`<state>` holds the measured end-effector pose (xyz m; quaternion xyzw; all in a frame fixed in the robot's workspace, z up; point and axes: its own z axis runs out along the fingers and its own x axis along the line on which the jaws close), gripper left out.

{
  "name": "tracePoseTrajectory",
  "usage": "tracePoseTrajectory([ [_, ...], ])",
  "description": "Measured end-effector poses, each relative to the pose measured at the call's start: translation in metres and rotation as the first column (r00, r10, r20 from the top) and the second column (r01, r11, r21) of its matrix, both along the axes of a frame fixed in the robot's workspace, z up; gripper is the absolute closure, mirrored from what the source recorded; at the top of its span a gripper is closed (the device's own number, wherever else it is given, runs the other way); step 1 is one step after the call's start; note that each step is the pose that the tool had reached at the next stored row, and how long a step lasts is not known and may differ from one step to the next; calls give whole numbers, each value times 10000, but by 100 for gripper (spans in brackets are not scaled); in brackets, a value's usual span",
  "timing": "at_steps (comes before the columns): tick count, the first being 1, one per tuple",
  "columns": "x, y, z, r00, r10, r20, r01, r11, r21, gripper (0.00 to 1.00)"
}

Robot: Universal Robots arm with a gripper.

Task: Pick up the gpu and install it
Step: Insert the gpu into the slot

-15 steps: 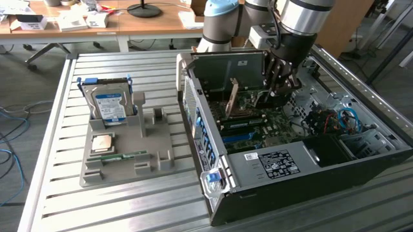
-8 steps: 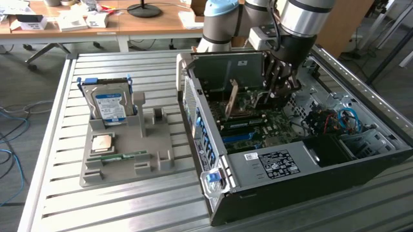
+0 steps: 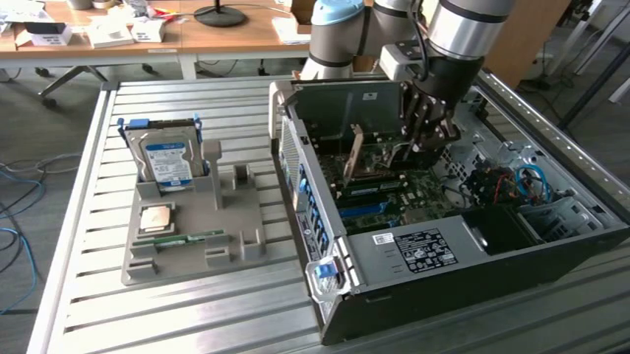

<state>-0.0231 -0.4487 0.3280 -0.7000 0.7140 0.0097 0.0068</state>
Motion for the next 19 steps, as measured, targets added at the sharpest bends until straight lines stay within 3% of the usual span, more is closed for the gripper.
tracePoseTrajectory([
  [19, -8, -14, -153, 10000, 5, 0, -5, 10000, -1, 74],
])
